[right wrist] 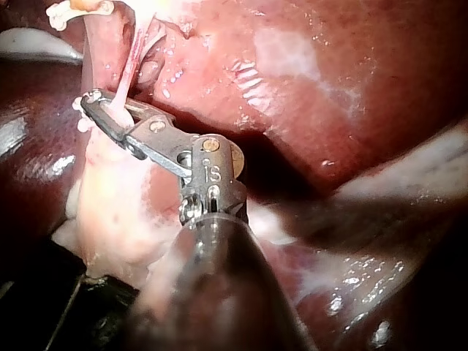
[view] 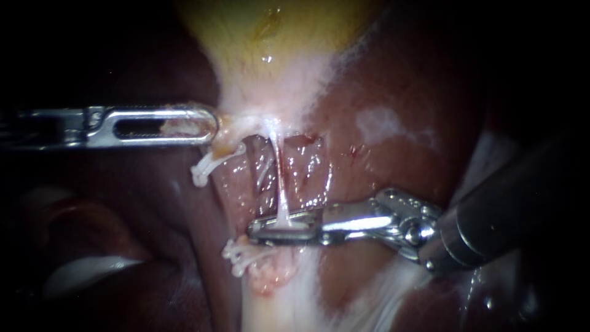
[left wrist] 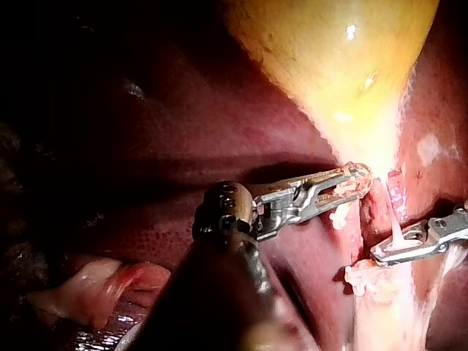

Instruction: Going back first clip right tube

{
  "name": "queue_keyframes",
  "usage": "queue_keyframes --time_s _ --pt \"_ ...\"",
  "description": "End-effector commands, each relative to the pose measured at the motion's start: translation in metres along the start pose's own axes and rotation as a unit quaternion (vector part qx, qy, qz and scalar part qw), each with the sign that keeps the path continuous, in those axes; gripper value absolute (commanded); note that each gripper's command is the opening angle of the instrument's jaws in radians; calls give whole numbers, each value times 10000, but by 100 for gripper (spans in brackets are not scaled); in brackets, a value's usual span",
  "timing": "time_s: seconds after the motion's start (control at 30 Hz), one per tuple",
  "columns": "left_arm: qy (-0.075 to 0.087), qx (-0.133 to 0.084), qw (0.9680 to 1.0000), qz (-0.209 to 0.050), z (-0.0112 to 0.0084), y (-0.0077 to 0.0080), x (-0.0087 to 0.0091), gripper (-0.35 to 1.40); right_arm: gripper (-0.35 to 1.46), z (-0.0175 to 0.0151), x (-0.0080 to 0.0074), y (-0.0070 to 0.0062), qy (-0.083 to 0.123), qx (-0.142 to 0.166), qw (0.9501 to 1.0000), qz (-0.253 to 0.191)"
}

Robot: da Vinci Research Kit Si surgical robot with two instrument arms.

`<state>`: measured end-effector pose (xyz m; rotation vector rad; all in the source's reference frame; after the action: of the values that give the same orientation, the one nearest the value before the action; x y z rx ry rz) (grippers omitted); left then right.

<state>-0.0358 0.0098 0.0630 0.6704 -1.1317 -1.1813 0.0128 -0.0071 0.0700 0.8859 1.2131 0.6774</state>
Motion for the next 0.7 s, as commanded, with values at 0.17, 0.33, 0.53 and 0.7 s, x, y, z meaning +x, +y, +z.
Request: queue_keyframes --time_s 0.17,0.33,0.53,0.7 --pt "-3 -6 10000 2 -1 0 0 -35 -35 0 0 0 0 -1 10000 -51" --pt "-5 -7 10000 5 -1 0 1 -35 28 0 1 -2 1 -34 9976 -698" --pt "-6 -8 10000 9 0 1 3 -35 50 -7 8 -4 71 -512 9871 -1512" --pt "-8 -10 10000 14 0 2 4 -35 50 -22 7 -8 30 -461 9826 -1796"
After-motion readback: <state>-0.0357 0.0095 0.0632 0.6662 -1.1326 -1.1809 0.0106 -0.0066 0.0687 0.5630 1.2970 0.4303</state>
